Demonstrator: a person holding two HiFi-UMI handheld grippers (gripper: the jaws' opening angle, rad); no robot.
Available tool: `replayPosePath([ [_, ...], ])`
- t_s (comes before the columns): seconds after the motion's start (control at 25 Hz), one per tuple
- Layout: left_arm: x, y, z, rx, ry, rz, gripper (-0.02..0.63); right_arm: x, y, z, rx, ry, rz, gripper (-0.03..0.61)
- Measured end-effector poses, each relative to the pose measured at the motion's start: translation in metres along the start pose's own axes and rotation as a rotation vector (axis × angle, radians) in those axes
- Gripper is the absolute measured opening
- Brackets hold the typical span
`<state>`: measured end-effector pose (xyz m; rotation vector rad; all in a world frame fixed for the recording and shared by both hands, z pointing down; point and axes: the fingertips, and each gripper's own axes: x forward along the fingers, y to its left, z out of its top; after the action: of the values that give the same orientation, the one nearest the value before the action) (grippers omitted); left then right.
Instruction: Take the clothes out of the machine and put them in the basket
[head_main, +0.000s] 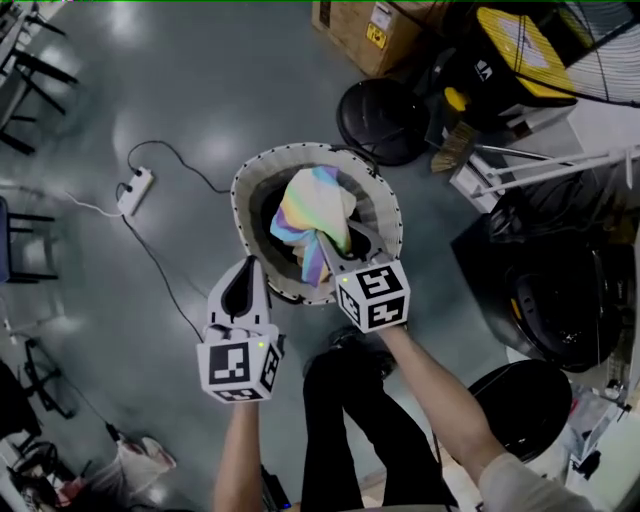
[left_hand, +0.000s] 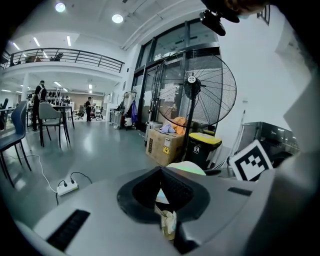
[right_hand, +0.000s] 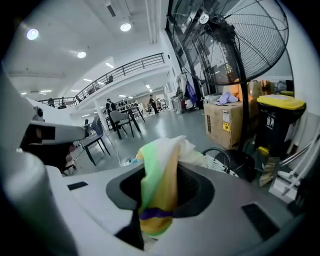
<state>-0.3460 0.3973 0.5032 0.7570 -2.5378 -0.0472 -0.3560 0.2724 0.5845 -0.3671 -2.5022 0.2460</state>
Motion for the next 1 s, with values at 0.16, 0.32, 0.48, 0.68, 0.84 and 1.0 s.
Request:
replayPosePath([
  [0.16, 0.005, -0.001, -0.009, 0.008, 0.02, -0.009, 0.018, 0.025, -0.005, -0.033, -0.033, 0.048, 0.021, 0.216],
  [0.32, 0.011, 0.002, -0.007, 0.01, 0.03, -0.013, 0.018, 0.03, -0.013, -0.028, -0.062, 0.026, -0.005, 0.315],
  [0.48, 0.015, -0.001, -0.006, 0.015, 0.031, -0.023, 0.018, 0.023, -0.012, -0.018, -0.067, 0.005, -0.009, 0.246],
  [0.68, 0.021, -0.009, -0.006, 0.023, 0.041, -0.039, 0.018, 0.01, -0.016, -0.009, -0.053, -0.021, -0.039, 0.13],
  [0.84, 0.028, -0.024, -0.004, 0.04, 0.056, -0.076, 0.018, -0.009, -0.028, -0.005, -0.032, -0.034, -0.086, 0.034],
  [1.0, 0.04, -0.059, 0.0, 0.072, 0.068, -0.139, 0.018, -0.043, -0.047, -0.004, -0.012, -0.066, -0.121, 0.023],
])
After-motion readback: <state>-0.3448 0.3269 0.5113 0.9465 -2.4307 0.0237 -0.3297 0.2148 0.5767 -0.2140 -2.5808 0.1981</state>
